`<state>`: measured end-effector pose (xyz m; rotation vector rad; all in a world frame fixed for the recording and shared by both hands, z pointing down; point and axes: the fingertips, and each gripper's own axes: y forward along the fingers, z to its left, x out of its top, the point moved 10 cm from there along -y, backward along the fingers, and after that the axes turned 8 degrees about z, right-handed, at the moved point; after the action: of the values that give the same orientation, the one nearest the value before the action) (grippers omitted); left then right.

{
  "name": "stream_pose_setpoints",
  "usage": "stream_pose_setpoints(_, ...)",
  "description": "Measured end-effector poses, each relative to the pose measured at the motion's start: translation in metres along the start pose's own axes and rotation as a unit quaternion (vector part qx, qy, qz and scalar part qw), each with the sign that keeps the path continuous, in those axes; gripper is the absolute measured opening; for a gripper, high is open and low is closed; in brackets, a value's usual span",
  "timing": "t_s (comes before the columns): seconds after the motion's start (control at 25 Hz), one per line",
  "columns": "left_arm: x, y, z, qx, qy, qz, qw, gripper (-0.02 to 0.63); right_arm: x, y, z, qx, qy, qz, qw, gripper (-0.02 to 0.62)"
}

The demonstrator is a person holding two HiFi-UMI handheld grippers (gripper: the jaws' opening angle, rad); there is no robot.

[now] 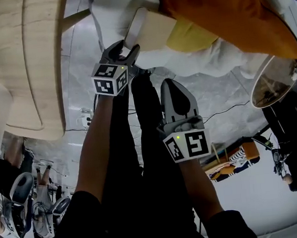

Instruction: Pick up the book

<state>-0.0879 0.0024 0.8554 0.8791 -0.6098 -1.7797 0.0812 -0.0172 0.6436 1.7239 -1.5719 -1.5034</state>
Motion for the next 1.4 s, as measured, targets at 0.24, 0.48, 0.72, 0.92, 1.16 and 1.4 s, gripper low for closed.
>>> stream_pose_setpoints(0.24,0.001,0.001,-0.009,0.002,0.008,0.001,1.0000,0.229,-0.003,-0.006,-0.005,-0.003,0.003,-0.005,1.000,0.002)
stream_pose_setpoints(0.48,0.005,-0.033,-0.035,0.001,0.018,-0.007,0.9998,0.227,0.002,-0.040,0.006,-0.005,0.002,-0.018,1.000,0.002)
stream_pose_setpoints(0.72,0.010,-0.056,-0.055,0.000,0.030,-0.011,0.9995,0.224,0.011,-0.060,0.010,-0.007,-0.003,-0.033,0.999,0.002)
stream_pose_setpoints(0.92,0.012,-0.077,-0.074,0.006,0.044,-0.032,0.9985,0.223,0.013,-0.074,0.009,-0.010,-0.004,-0.046,0.999,0.002)
stream_pose_setpoints(1.16,0.017,-0.105,-0.103,0.003,0.045,-0.044,0.9980,0.222,0.019,-0.096,0.010,-0.012,-0.002,-0.060,0.998,0.002)
stream_pose_setpoints(1.4,0.031,-0.138,-0.135,0.001,0.067,-0.054,0.9963,0.222,0.037,-0.125,0.018,-0.009,-0.004,-0.086,0.996,0.002)
